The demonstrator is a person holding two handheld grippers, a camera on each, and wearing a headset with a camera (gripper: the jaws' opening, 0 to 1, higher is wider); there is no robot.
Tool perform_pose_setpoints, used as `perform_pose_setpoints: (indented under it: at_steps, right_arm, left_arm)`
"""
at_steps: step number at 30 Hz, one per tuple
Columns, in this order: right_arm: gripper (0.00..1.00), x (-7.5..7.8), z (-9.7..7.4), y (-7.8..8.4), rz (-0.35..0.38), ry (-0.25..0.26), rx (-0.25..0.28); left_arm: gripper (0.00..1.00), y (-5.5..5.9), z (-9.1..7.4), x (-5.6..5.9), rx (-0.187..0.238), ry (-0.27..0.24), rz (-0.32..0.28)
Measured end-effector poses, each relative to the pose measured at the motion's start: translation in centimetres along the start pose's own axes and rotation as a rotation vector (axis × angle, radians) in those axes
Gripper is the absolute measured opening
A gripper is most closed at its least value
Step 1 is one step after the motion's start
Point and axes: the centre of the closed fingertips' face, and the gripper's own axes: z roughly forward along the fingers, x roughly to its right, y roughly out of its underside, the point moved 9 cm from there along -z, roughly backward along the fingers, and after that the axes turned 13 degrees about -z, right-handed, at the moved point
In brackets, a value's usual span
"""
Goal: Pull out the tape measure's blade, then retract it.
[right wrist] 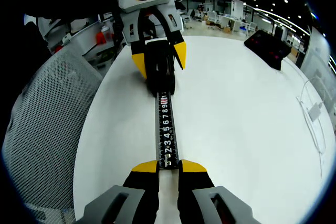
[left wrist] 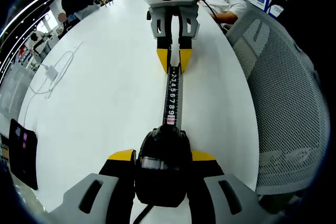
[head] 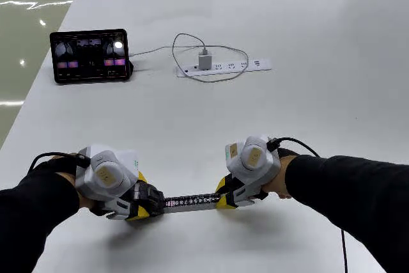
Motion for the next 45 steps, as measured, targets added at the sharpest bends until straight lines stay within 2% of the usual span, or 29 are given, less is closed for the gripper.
perform_pose_setpoints:
  at_steps: [45]
  right_arm:
    - [0.09, -0.5, -2.8, 2.9, 0.020, 0.008, -0.025]
  left_arm:
    - [0.33, -0.1, 0.1, 0.0, 0.000, -0.006, -0.004]
